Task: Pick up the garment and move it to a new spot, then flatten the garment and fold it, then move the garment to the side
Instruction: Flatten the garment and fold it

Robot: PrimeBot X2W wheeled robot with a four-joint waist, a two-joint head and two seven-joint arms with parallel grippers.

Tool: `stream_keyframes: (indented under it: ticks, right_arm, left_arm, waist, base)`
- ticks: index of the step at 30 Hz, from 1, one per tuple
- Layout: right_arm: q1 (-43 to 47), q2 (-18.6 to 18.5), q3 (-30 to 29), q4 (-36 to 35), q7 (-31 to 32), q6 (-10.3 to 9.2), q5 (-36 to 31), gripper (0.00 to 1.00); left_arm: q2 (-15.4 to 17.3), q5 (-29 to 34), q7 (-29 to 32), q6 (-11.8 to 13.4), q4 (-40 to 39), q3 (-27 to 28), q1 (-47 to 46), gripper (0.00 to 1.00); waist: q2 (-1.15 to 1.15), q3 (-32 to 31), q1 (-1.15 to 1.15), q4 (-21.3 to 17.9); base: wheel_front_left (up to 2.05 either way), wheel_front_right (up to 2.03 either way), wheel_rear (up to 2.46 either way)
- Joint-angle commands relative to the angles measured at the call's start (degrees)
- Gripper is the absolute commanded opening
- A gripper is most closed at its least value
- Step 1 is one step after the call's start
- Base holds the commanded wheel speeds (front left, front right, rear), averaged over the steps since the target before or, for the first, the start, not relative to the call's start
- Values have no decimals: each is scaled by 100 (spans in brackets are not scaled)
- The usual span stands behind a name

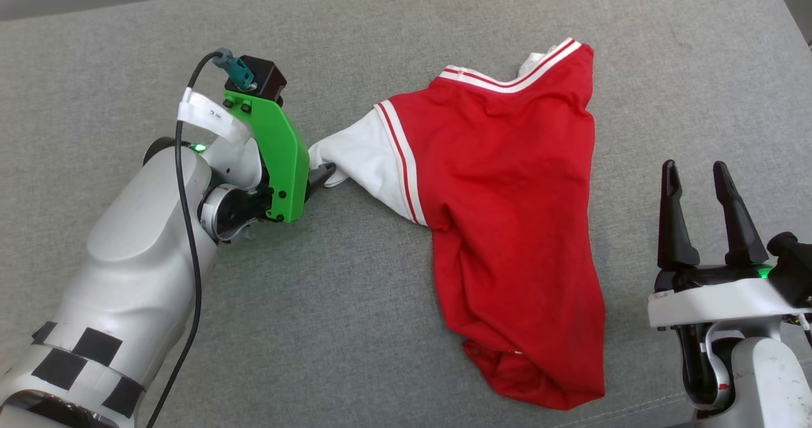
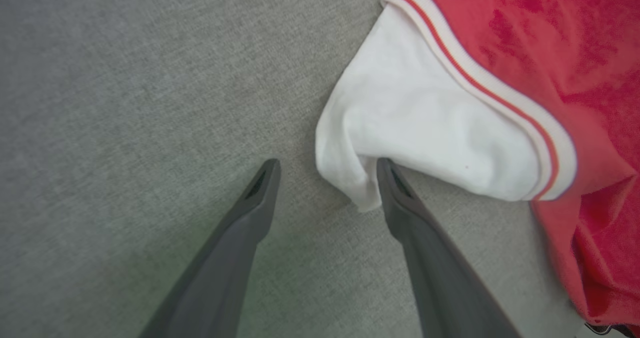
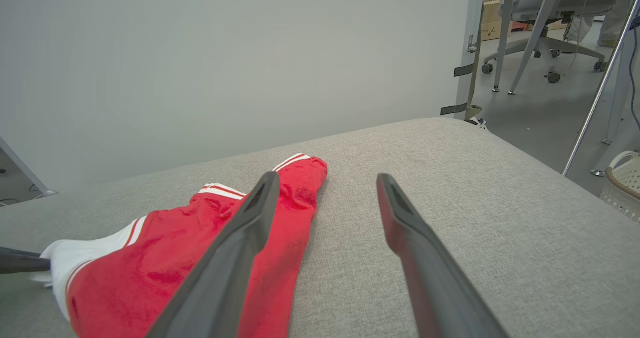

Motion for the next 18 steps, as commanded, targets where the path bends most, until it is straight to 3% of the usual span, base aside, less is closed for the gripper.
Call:
stream_keyframes:
  ticks: [1,5,6,7,8,18]
  right_arm:
    - [-98,16,48,32,-45,-4,35,100]
    - [-132,16,105,74,-73,-4,29,100]
    - [-143,16,102,80,-79,-4,23,100]
    - [-151,16,96,85,-83,-4,14,100]
    - [-160,16,81,92,-87,-4,1,100]
    - [-100,17,-115,234,-69,-4,-130,100]
  left_arm:
    - [-3,21,-62,-15,89,-20,-129,100]
    - [-25,41,-166,-15,326,-146,-144,100]
    - [-51,-5,-176,-15,396,-148,-128,93]
    - [-62,-30,-190,-15,435,-160,-116,37]
    - [-64,-67,-218,-15,477,-167,-100,0]
    - [267,-529,-869,-15,544,94,203,0]
  waist:
    - [0,105,0,-79]
    - [0,161,0,-60]
    - [0,168,0,-43]
    - [0,171,0,-28]
    - [0,168,0,-1]
    - [0,-328,0,408]
  base:
    - [0,0,0]
    - [0,0,0]
    - [0,0,0]
    - [0,0,0]
    - [0,0,0]
    - [0,0,0]
